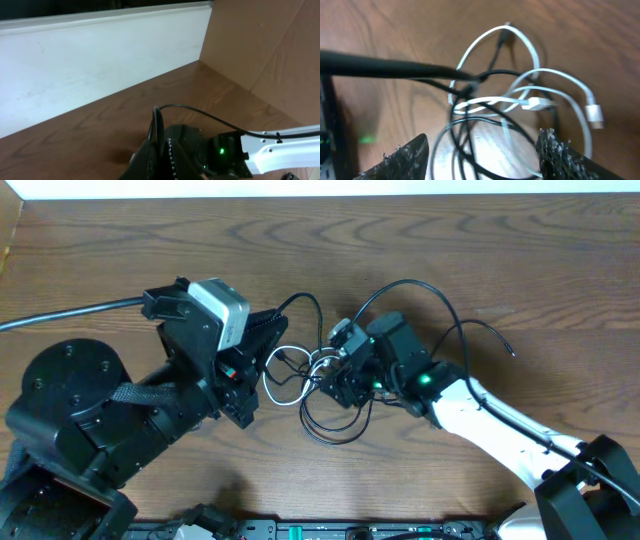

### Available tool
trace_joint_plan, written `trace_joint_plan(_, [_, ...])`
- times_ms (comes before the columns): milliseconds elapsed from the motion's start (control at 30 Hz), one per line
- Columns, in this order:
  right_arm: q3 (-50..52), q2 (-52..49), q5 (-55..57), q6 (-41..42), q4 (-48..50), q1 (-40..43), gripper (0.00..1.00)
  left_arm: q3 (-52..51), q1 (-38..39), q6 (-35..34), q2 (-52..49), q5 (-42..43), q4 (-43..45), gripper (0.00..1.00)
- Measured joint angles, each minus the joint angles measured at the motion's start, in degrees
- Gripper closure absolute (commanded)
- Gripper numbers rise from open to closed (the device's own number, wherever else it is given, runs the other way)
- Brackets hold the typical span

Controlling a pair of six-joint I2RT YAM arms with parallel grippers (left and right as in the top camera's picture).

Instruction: Untangle cables

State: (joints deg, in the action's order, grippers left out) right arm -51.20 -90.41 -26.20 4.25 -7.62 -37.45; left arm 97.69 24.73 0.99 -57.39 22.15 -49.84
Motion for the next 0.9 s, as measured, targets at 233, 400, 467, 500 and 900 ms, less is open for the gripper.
trace_joint_plan(233, [0.0, -2.4, 0.3, -0.4, 1.1, -3.5, 0.45, 0.0, 0.0, 0.0, -1.1, 0.0, 0.0, 0.93])
trace_joint_plan(400, [0.0, -4.3, 0.6, -0.3, 1.4, -3.7, 0.54, 0.0, 0.0, 0.0, -1.3, 0.0, 0.0, 0.92])
trace_joint_plan(467, [0.0, -5.2, 0.8, -0.2, 1.5, -3.7, 0.54, 0.0, 0.0, 0.0, -1.3, 0.0, 0.0, 0.92])
trace_joint_plan(500, [0.0, -5.5, 0.9, -0.2, 1.6, -3.7, 0.53, 0.0, 0.0, 0.0, -1.3, 0.0, 0.0, 0.92])
trace_joint_plan(900, [0.0, -6.0, 1.1, 1.0, 3.7, -3.7, 0.99, 0.0, 0.0, 0.0, -1.4, 0.0, -0.2, 0.92])
